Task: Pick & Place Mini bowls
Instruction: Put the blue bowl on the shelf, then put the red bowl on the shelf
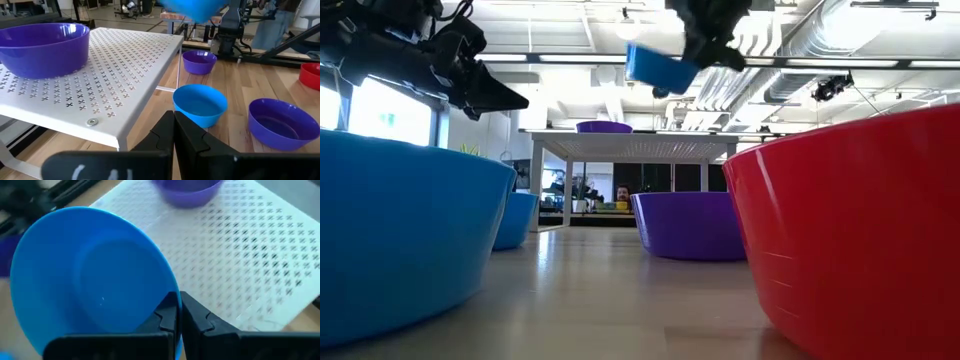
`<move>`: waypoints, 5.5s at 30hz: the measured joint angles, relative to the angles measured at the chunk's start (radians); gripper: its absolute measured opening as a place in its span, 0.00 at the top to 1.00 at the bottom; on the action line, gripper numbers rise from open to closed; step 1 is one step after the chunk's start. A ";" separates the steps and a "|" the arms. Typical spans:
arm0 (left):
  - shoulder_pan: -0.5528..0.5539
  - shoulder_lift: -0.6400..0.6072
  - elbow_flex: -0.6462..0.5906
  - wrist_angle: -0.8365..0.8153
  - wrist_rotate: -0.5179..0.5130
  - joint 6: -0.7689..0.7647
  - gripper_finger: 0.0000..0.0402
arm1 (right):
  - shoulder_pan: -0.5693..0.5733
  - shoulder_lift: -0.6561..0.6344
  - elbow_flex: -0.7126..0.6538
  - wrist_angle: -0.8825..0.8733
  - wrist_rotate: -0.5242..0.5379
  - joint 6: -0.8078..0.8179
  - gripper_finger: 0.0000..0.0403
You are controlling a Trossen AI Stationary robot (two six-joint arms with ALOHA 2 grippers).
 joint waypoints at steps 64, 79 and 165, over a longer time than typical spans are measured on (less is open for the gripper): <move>0.000 0.000 0.000 -0.001 -0.001 0.002 1.00 | -0.136 0.192 0.113 0.010 0.041 0.016 0.76; 0.000 0.000 0.000 -0.032 0.007 0.008 1.00 | -0.016 -0.230 -0.410 0.404 0.083 -0.287 0.98; 0.000 0.000 0.000 -0.032 0.007 -0.001 1.00 | 1.309 -0.243 -0.808 0.224 -0.018 0.895 0.48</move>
